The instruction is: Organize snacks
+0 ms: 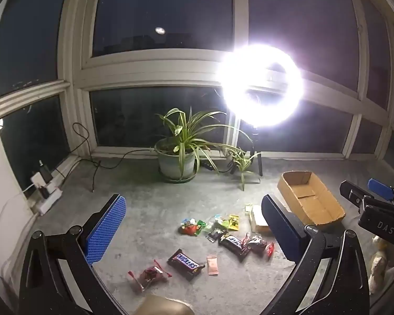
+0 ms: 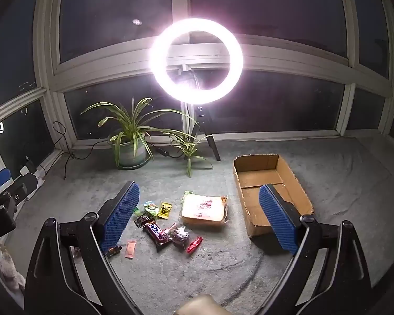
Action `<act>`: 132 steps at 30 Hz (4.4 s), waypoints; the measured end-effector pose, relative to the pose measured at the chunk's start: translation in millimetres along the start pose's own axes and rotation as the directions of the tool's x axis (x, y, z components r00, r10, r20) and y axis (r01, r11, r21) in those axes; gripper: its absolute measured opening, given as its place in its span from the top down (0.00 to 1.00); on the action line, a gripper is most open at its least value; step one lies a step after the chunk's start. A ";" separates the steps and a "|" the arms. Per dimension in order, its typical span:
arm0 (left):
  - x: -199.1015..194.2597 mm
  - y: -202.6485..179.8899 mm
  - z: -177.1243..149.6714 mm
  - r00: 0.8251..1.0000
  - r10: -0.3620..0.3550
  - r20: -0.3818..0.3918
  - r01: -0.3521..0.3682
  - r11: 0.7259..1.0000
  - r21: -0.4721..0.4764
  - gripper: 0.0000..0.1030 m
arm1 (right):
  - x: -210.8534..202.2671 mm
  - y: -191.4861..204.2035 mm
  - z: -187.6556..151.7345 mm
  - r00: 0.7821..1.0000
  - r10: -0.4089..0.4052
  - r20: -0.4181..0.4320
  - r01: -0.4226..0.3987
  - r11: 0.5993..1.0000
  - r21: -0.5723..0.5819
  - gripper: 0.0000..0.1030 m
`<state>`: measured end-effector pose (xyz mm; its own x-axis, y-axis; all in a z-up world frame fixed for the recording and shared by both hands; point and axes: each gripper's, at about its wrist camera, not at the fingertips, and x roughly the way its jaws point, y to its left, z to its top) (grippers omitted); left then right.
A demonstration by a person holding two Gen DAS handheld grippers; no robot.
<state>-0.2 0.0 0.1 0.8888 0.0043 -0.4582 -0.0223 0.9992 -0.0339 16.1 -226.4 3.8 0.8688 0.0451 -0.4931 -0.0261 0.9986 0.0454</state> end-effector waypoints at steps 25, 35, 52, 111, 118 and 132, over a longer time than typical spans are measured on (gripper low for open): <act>8.1 -0.5 -3.2 1.000 0.000 -0.008 0.000 1.000 -0.008 0.01 | 14.5 1.4 -6.2 0.999 0.012 -0.036 -0.012 1.000 -0.009 0.08; 10.0 -1.7 -2.5 1.000 -0.007 -0.015 0.007 1.000 -0.012 0.01 | 16.0 1.6 -6.7 0.999 0.007 -0.034 -0.007 1.000 -0.013 0.08; 12.4 -6.0 -3.1 1.000 -0.016 -0.020 0.016 1.000 -0.013 0.01 | 19.1 1.3 -14.0 0.999 0.012 -0.039 -0.012 1.000 -0.014 0.08; 57.2 78.1 -58.6 0.980 0.030 -0.198 -0.040 0.998 -0.050 0.06 | 52.9 -5.5 -44.8 0.985 0.084 -0.152 -0.087 0.996 -0.009 0.08; 71.8 98.2 -89.4 0.952 -0.006 -0.306 -0.021 0.996 -0.084 0.30 | 73.1 6.7 -56.1 0.969 0.123 -0.213 -0.131 0.991 -0.023 0.08; 91.7 110.3 -134.6 0.895 -0.077 -0.439 0.034 0.994 -0.105 0.46 | 132.8 69.2 -103.5 0.869 0.246 -0.429 -0.306 0.949 -0.075 0.37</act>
<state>17.3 105.2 -165.2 0.5968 -0.0911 -0.7972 -0.0398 0.9889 -0.1428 78.5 -148.6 -148.4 0.5366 0.2961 -0.7902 -0.3275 0.9361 0.1284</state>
